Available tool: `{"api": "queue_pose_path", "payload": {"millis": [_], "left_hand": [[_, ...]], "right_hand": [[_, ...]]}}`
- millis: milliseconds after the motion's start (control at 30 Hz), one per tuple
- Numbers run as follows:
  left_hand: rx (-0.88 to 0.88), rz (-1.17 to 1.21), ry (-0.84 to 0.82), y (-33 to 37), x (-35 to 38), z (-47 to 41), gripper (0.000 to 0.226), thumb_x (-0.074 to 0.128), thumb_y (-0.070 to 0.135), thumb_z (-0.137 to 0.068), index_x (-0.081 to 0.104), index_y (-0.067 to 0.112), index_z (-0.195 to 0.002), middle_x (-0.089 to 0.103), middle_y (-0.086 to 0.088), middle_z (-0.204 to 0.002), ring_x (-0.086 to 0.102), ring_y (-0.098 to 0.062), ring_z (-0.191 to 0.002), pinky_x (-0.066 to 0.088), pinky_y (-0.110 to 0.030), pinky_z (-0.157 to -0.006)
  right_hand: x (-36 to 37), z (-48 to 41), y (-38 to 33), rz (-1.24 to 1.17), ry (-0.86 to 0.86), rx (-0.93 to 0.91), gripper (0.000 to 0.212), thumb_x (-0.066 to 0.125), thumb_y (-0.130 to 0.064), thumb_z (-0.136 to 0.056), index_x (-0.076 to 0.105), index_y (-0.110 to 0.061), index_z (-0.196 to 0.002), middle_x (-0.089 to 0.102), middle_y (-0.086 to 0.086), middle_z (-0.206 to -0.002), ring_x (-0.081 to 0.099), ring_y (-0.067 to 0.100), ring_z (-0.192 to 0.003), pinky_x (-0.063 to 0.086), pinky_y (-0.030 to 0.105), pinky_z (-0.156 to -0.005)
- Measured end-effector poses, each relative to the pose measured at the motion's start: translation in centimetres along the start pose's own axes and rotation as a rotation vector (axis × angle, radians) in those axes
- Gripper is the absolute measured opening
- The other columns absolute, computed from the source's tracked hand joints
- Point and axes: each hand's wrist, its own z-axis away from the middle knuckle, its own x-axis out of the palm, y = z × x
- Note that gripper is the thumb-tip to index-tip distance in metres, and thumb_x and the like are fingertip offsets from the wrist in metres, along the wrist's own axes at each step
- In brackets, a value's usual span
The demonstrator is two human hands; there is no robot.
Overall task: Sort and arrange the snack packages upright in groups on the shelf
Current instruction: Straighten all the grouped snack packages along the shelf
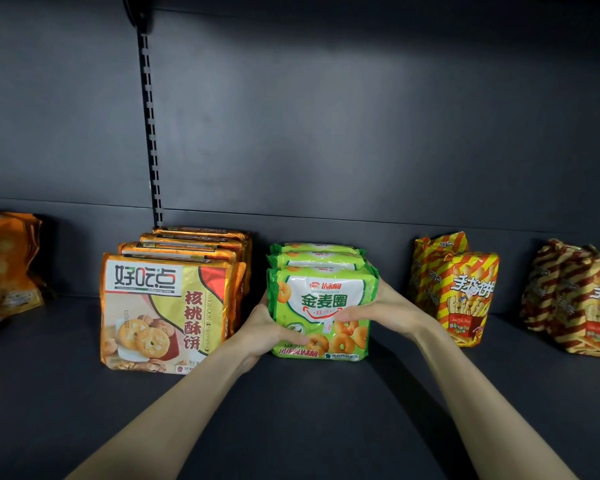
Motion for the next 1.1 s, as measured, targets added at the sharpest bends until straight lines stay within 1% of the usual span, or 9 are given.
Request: {"api": "queue_pose_path", "payload": {"millis": [67,367,500,567,700,800,933,1000,1100], "left_hand": [[0.003,-0.006,0.010,0.0,0.0,0.0,0.087,0.082,-0.011,-0.056,0.044,0.016,-0.130,0.070,-0.005,-0.109,0.065,-0.019,-0.103,0.052,-0.038,-0.093],[0.044,-0.004,0.041,0.0,0.3,0.3,0.084,0.080,-0.011,-0.060,0.043,0.018,-0.129,0.069,-0.002,-0.105,0.066,-0.014,-0.096,0.055,-0.025,-0.078],[0.040,-0.018,0.028,-0.2,0.3,0.2,0.082,0.080,-0.009,-0.061,0.043,0.017,-0.129,0.068,-0.002,-0.107,0.065,-0.015,-0.099,0.054,-0.026,-0.081],[0.041,-0.030,0.018,-0.3,0.3,0.1,0.082,0.081,-0.007,-0.062,0.042,0.017,-0.130,0.068,-0.001,-0.107,0.065,-0.015,-0.100,0.054,-0.026,-0.082],[0.041,-0.056,0.016,0.0,0.3,0.1,0.078,0.080,-0.005,-0.064,0.041,0.020,-0.126,0.067,0.002,-0.104,0.064,-0.010,-0.097,0.053,-0.020,-0.077],[0.033,-0.077,0.014,0.0,0.4,0.2,0.077,0.081,-0.004,-0.065,0.041,0.021,-0.126,0.067,0.003,-0.103,0.063,-0.008,-0.096,0.053,-0.017,-0.074],[0.018,-0.100,0.005,0.1,0.4,0.1,0.081,0.081,-0.002,-0.065,0.038,0.020,-0.130,0.066,0.003,-0.106,0.063,-0.010,-0.099,0.052,-0.021,-0.079],[0.023,-0.117,0.010,0.2,0.4,0.2,0.083,0.082,-0.001,-0.064,0.038,0.018,-0.132,0.066,0.003,-0.106,0.062,-0.010,-0.099,0.052,-0.020,-0.079],[0.038,-0.144,0.032,0.4,0.6,0.5,0.083,0.081,-0.001,-0.066,0.036,0.018,-0.133,0.064,0.007,-0.104,0.061,-0.004,-0.096,0.051,-0.014,-0.072]], "right_hand": [[0.0,0.0,-0.1,-0.005,-0.002,-0.004,0.095,0.084,-0.006,-0.065,0.030,-0.019,-0.142,0.063,0.000,-0.127,0.062,0.017,-0.114,0.054,0.034,-0.091],[0.1,0.6,-0.5,0.017,0.024,-0.024,0.089,0.081,-0.003,-0.068,0.032,-0.022,-0.140,0.064,-0.002,-0.124,0.064,0.014,-0.110,0.055,0.028,-0.085],[0.1,0.8,-0.4,0.020,0.036,-0.027,0.088,0.081,-0.003,-0.068,0.033,-0.022,-0.139,0.065,-0.002,-0.124,0.064,0.014,-0.110,0.055,0.030,-0.087],[0.1,0.9,-0.6,0.022,0.043,-0.027,0.088,0.081,-0.003,-0.068,0.033,-0.022,-0.139,0.065,-0.002,-0.123,0.064,0.013,-0.109,0.055,0.028,-0.085],[0.0,1.0,-0.9,0.021,0.048,-0.025,0.085,0.080,-0.001,-0.069,0.034,-0.023,-0.137,0.066,-0.003,-0.121,0.066,0.012,-0.106,0.055,0.024,-0.079],[0.0,1.1,-0.7,0.037,0.052,-0.021,0.087,0.081,-0.002,-0.068,0.033,-0.023,-0.138,0.066,-0.003,-0.121,0.065,0.013,-0.108,0.056,0.027,-0.084],[-0.1,1.1,-0.7,0.040,0.067,-0.013,0.088,0.082,-0.002,-0.067,0.033,-0.023,-0.138,0.065,-0.003,-0.122,0.065,0.013,-0.108,0.056,0.028,-0.083],[-0.2,1.0,-0.8,0.051,0.068,-0.004,0.091,0.083,-0.004,-0.067,0.031,-0.023,-0.140,0.065,-0.003,-0.123,0.064,0.013,-0.109,0.055,0.030,-0.086],[-0.1,0.8,-1.0,0.088,0.056,0.018,0.098,0.086,-0.011,-0.064,0.028,-0.023,-0.142,0.063,-0.003,-0.125,0.063,0.014,-0.112,0.052,0.040,-0.094]]}}
